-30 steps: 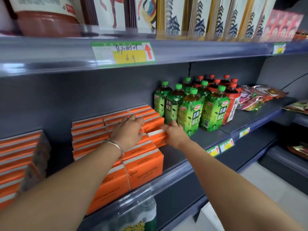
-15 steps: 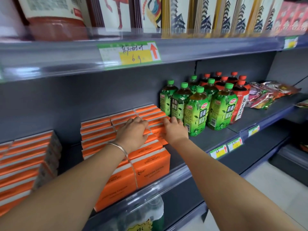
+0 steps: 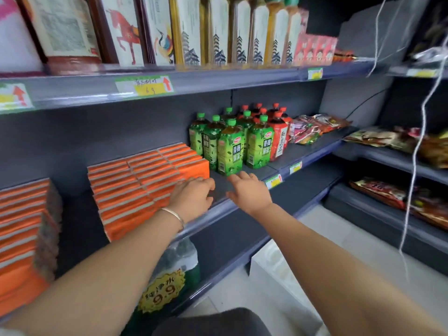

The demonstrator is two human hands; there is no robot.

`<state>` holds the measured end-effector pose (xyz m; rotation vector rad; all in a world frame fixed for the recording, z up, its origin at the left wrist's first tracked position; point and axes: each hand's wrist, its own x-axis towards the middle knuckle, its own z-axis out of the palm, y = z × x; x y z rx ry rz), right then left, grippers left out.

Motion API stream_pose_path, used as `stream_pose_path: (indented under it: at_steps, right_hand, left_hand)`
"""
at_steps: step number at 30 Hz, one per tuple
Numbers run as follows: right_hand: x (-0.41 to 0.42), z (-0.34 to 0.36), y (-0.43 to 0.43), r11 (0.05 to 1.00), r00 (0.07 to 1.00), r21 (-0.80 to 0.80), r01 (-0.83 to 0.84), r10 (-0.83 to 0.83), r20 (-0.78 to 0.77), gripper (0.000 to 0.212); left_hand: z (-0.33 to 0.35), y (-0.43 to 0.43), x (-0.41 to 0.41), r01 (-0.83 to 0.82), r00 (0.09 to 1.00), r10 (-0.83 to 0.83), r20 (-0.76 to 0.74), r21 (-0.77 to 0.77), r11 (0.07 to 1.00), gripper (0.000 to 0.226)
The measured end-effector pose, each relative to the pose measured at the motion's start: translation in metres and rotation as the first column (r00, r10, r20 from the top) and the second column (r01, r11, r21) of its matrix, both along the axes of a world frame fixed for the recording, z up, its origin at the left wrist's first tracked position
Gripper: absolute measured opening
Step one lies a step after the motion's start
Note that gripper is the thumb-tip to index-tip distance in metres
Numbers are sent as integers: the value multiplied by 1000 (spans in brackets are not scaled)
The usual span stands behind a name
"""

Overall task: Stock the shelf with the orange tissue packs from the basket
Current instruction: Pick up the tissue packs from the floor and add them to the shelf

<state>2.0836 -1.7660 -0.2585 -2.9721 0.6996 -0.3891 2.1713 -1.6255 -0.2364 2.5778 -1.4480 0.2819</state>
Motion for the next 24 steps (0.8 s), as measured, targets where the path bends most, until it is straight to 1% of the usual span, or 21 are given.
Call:
stream_pose_path:
  at_steps: [2,5,7,10,14,17,19,24]
  right_hand:
    - [-30,-5,-1,1000,1000,-22,18,-18,1,42]
    - [-76,-20,-5,998,998,1,63,-63,2,39]
    - [-106,-37,-8,995,995,29,96,-95,-42,39]
    - [-150,-74,-15,983,981,103,150,-136,-137,36]
    - [-198,-134,-28,953,937,227,201,-119,-328,39]
    - [-223,-179,-35,922,897,295,252,-109,-428,40]
    - [-236,-207,-37,894,874,347,283,-92,-476,41]
    - [-256,-270,-28,854,816,401,333,-48,-576,42]
  left_hand:
    - [-6,-7,-25,38,999,-38,12,18,999,26]
    - [-23,-20,-63,101,995,-102,9,61,993,23]
    - [-39,-29,-88,158,987,-158,-12,94,983,22]
    - [-69,-46,-123,256,966,-247,-71,184,949,21]
    - [-109,-68,-149,407,912,-359,-199,337,849,23]
    - [-136,-83,-153,485,871,-378,-314,426,764,25]
    - [-151,-94,-157,523,847,-374,-379,461,717,24]
    - [-188,-129,-195,604,794,-404,-455,506,616,26]
